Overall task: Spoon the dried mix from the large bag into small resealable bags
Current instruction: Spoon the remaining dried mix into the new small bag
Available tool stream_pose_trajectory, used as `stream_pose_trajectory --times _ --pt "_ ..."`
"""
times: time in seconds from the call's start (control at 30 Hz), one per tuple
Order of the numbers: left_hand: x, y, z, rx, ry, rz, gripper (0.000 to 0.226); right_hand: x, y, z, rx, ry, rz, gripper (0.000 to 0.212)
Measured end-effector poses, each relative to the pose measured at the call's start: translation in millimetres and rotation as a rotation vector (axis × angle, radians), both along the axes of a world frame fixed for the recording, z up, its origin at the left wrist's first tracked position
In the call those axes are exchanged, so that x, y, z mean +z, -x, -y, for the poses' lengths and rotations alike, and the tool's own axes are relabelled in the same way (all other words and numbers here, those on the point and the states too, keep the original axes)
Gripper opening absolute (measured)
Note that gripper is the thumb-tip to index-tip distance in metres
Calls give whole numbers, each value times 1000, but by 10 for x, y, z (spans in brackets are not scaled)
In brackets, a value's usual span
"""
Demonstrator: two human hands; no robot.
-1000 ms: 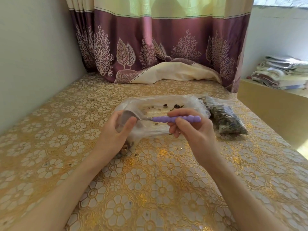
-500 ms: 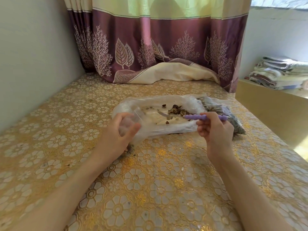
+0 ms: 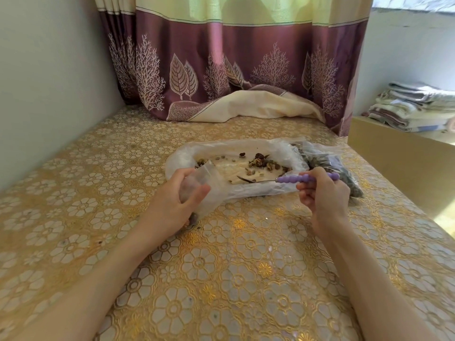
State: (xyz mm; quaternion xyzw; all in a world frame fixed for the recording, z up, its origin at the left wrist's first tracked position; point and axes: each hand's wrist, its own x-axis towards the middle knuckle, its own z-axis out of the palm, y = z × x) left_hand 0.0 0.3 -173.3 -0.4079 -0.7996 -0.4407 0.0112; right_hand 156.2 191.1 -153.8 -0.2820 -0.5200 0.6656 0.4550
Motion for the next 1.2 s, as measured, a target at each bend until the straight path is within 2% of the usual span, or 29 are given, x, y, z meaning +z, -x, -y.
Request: stream_pose_trajectory --times 0.23,0.37,0.47,0.8,0.97,1.03,1.2 --pt "-2 6 2 -7 -1 -10 67 -16 -1 4 56 -76 88 52" --pt "-7 6 4 -7 7 -6 65 -35 -18 -56 -78 -69 51 43" --pt "-9 10 7 -4 13 1 66 -75 -14 -91 -126 -125 94 35" --pt "-24 10 6 3 31 9 65 -174 117 -216 -312 -178 230 31" --pt "-31 22 -1 -4 29 19 58 -157 138 -151 -318 -285 303 27" --pt "-36 29 -2 -10 27 25 57 -159 139 -148 -291 -250 300 27" --pt "-26 19 -2 -15 30 21 62 -142 120 -159 -192 -26 142 14"
